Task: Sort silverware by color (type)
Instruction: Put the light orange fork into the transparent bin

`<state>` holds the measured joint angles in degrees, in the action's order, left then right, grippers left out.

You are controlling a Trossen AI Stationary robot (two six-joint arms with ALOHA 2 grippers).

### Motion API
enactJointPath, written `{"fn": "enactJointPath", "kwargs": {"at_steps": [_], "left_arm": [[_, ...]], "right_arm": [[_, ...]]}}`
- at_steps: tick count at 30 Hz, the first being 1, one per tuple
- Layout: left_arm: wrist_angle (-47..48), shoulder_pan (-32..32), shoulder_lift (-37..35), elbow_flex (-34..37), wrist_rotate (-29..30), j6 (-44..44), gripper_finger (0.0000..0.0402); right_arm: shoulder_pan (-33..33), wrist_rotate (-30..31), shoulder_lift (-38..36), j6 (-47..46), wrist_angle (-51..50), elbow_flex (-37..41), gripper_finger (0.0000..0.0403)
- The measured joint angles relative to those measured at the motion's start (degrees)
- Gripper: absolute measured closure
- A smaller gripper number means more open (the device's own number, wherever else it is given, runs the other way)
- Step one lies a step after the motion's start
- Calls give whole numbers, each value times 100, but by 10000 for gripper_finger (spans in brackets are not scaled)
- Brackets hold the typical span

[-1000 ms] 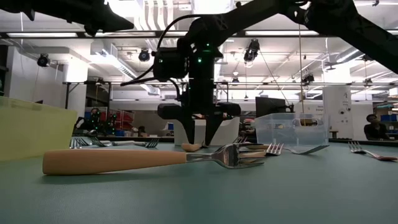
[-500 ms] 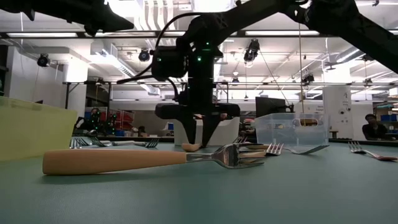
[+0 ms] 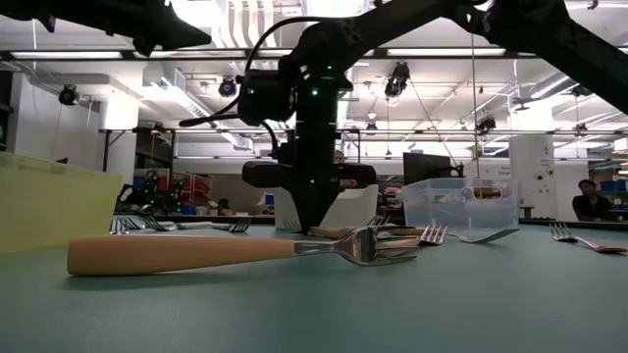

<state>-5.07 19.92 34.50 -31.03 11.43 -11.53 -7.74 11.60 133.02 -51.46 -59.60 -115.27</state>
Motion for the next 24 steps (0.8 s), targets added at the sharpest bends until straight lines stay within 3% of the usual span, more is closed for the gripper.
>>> {"fn": "enactJointPath", "kwargs": {"at_steps": [24], "left_arm": [[-92, 0, 2, 0, -1, 0, 402]], "right_arm": [[152, 87, -363, 378, 165, 25, 383]]}}
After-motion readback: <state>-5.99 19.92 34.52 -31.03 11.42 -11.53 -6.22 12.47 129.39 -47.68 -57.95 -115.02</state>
